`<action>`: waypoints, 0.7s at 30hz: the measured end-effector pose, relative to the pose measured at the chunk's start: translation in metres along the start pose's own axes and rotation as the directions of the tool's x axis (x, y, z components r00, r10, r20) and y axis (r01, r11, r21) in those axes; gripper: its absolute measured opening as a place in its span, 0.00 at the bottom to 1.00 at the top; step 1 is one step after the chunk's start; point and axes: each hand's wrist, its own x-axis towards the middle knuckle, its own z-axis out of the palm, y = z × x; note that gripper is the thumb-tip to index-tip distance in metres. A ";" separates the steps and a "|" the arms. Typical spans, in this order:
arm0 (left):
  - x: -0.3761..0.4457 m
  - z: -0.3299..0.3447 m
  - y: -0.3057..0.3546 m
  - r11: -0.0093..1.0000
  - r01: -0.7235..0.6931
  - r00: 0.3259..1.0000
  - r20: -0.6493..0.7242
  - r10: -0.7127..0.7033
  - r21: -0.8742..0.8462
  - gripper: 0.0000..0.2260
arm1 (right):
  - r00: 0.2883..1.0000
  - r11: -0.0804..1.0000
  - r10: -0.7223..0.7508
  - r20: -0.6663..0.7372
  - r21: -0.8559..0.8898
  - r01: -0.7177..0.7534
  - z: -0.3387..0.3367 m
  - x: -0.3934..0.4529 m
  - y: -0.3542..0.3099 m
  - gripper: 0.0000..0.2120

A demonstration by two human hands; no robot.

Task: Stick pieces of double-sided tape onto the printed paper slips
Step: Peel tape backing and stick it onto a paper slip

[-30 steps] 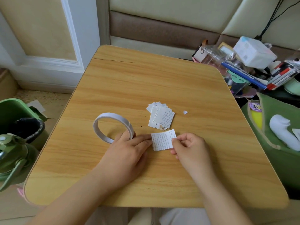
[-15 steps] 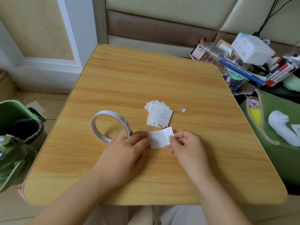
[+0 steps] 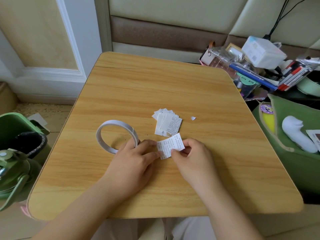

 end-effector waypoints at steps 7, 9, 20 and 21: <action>-0.001 0.000 0.001 1.000 0.004 1.000 0.006 -0.004 -0.009 0.17 | 0.980 0.944 0.147 0.134 0.277 -0.180 -0.008 0.009 -0.010 0.05; -0.001 -0.001 0.000 1.000 0.005 1.000 0.016 -0.004 -0.016 0.17 | 0.981 0.958 0.139 0.134 0.232 -0.168 -0.008 0.010 -0.009 0.04; 0.002 -0.044 0.032 0.896 0.226 0.899 -0.273 -0.343 -0.381 0.09 | 0.999 0.833 0.023 -0.023 0.553 -0.007 -0.030 -0.016 -0.020 0.05; 0.004 -0.052 0.041 0.810 0.284 0.862 -0.233 -0.450 -0.513 0.06 | 1.000 0.800 -0.007 -0.004 0.599 0.008 -0.036 -0.022 -0.025 0.06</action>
